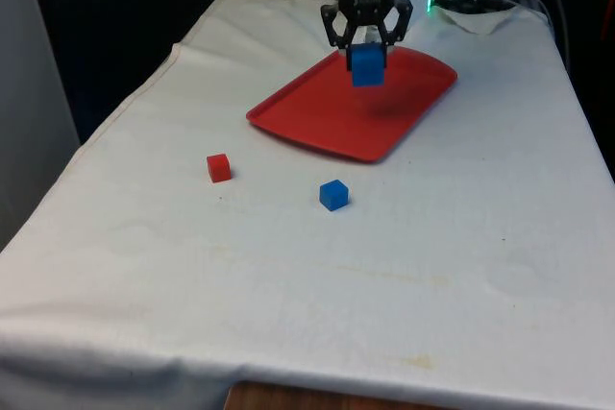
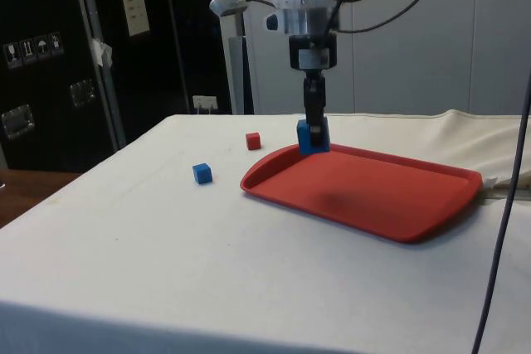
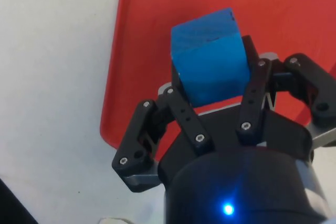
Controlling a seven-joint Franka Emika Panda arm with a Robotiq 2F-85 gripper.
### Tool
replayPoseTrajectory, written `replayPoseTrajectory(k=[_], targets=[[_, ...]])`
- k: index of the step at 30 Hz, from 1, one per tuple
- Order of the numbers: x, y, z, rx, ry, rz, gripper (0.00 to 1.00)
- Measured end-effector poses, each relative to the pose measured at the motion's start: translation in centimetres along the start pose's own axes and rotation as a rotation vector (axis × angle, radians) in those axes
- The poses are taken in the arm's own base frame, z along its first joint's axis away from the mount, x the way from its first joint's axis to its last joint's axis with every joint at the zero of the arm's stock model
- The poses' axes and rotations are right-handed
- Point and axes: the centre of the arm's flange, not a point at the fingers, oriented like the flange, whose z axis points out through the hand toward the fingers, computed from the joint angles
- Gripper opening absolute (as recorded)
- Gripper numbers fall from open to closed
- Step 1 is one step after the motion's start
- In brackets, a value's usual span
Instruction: Pick up the largest block and place it onto the tray.
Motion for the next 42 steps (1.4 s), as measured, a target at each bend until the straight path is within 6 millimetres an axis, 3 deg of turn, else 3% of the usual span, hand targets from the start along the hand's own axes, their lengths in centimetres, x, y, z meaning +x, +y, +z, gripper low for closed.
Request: replayPoseTrajectory(k=[14,42], targets=[[-0.3,0.9,1.3,-0.029,-0.011,-0.013,0.00],[-2.0,2.1,6.3,-0.150,0.011,-0.027,0.00]])
